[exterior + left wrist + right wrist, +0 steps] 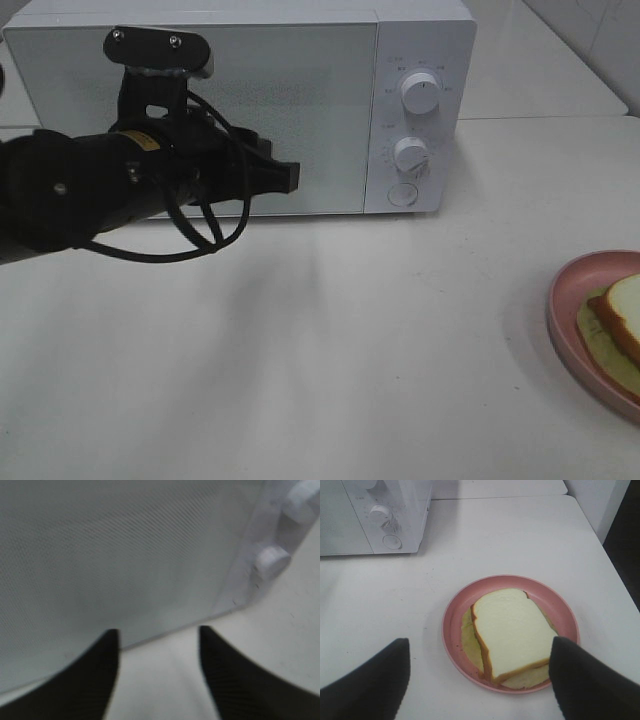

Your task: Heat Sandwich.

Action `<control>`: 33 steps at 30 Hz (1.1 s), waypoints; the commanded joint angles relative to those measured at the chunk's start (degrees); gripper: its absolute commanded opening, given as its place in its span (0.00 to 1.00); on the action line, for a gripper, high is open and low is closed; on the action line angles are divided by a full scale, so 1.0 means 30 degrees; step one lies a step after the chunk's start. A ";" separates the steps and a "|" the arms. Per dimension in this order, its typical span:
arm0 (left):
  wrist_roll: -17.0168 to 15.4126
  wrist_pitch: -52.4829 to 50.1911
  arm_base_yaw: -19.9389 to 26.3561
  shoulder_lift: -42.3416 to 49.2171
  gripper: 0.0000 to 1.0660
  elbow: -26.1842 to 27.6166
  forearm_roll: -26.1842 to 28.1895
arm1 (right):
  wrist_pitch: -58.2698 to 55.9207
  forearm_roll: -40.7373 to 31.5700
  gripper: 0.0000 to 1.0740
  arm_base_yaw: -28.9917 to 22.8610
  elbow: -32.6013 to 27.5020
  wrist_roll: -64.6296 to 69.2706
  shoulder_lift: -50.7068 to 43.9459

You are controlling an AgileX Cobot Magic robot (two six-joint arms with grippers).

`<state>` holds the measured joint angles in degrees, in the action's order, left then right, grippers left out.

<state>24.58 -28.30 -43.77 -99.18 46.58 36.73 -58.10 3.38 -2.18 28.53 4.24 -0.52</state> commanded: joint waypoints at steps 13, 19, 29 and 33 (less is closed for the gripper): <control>0.0649 1.7074 0.3610 0.5176 0.89 -0.0382 -0.2254 | 0.0306 0.0000 0.70 0.0153 -0.0057 -0.0172 -0.0420; 0.0630 2.1543 0.6914 0.7028 0.89 -0.0382 -0.2254 | 0.0306 0.0000 0.70 0.0153 -0.0057 -0.0172 -0.0420; -0.2483 2.7693 1.3484 1.1345 0.89 -0.0382 -0.4393 | 0.0306 0.0000 0.70 0.0153 -0.0057 -0.0172 -0.0420; -0.4775 2.8629 1.5241 1.3159 0.89 -0.0382 -0.6551 | 0.0306 0.0000 0.70 0.0153 -0.0057 -0.0172 -0.0420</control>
<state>13.81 55.63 0.34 -61.88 45.55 19.54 -58.10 3.38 -2.18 28.53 4.24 -0.52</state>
